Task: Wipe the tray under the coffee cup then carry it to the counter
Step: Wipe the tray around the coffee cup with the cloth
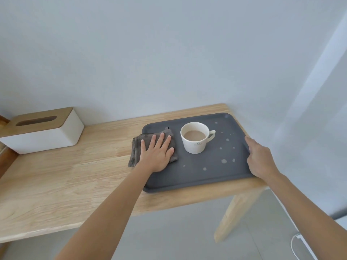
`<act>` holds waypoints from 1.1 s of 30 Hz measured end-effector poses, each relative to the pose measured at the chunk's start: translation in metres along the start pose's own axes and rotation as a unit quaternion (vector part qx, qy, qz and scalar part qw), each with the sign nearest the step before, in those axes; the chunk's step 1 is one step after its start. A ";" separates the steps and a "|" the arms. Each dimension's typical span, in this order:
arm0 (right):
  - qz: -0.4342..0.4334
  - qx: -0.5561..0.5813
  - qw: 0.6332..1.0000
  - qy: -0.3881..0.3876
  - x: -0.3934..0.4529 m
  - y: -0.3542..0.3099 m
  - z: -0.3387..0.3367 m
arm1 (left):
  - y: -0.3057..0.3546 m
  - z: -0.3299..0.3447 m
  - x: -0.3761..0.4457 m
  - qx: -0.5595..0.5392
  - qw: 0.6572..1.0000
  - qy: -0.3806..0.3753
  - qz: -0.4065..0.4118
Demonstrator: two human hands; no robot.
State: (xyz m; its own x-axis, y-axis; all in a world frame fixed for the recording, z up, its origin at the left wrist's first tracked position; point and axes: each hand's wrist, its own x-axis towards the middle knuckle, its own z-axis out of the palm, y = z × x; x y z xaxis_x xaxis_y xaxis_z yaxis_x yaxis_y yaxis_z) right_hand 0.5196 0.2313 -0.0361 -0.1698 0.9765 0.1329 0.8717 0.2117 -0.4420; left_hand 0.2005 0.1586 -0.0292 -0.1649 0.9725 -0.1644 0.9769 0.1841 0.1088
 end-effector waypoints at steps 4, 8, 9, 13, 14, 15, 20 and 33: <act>0.006 0.005 1.000 0.002 -0.001 -0.002 0.000 | -0.005 -0.008 0.027 -0.006 1.000 -0.009 -0.022; 0.023 0.015 1.000 0.014 -0.002 -0.006 0.000 | -0.005 -0.007 0.033 -0.001 1.000 -0.010 -0.024; 0.024 0.011 1.000 0.017 -0.002 -0.007 0.000 | -0.005 -0.006 0.031 0.001 1.000 -0.009 -0.024; 0.027 -0.008 0.999 0.024 -0.002 -0.010 0.000 | -0.002 -0.003 0.012 0.000 1.000 -0.012 -0.022; 0.029 -0.011 0.999 0.026 -0.002 -0.010 0.001 | 0.000 -0.001 0.004 -0.002 1.000 -0.015 -0.020; 0.030 -0.013 0.999 0.027 -0.002 -0.010 0.000 | 0.003 0.000 -0.004 -0.004 1.000 -0.017 -0.016; 0.031 -0.007 0.999 0.031 -0.002 -0.010 0.000 | 0.018 0.006 -0.051 -0.005 0.999 -0.032 0.003; 0.028 0.035 0.999 0.025 -0.005 -0.011 -0.006 | 0.016 0.000 -0.028 -0.021 0.999 -0.025 -0.015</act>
State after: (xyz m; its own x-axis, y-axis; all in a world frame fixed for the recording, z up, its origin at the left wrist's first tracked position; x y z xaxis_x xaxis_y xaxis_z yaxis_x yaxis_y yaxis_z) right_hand 0.5137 0.2236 -0.0271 -0.0967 0.9840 0.1493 0.8447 0.1605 -0.5107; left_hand 0.2205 0.1347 -0.0225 -0.1862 0.9585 -0.2159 0.9649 0.2198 0.1437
